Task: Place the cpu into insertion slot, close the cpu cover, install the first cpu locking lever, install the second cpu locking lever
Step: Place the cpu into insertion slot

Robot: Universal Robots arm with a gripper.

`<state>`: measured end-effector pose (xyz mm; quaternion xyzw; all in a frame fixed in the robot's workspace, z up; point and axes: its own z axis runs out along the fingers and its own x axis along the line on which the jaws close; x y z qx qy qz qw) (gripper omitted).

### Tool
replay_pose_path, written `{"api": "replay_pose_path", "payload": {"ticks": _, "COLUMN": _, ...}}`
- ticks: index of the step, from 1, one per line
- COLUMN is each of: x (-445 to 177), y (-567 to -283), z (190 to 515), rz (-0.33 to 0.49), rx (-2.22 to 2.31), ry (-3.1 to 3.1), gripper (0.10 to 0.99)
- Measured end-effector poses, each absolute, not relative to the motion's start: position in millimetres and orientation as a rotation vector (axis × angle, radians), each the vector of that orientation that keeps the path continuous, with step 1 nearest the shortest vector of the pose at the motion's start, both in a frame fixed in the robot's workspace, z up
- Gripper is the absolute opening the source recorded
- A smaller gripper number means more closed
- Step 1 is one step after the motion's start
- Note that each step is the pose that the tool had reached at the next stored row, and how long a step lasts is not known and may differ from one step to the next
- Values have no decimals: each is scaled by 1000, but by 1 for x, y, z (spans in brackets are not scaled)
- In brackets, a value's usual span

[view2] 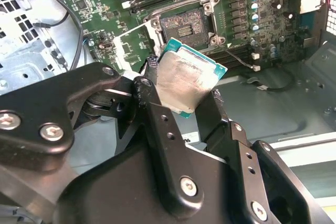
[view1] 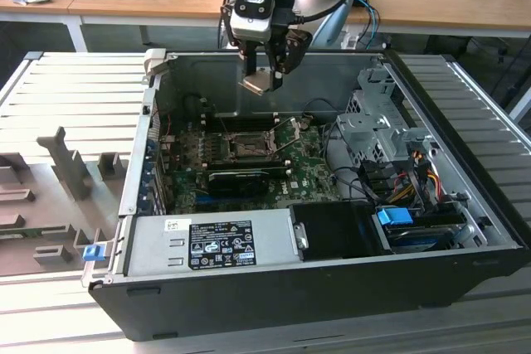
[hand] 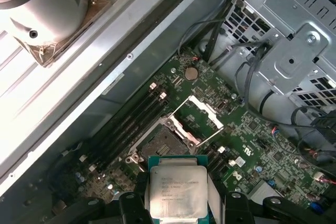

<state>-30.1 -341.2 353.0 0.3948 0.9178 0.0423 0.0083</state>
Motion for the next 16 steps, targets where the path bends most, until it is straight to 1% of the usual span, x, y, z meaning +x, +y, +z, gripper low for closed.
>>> {"api": "replay_pose_path", "payload": {"ticks": 16, "x": -30, "y": -341, "z": 353, "rz": 131, "rx": 1347, "ry": 2813, "gripper": 533}}
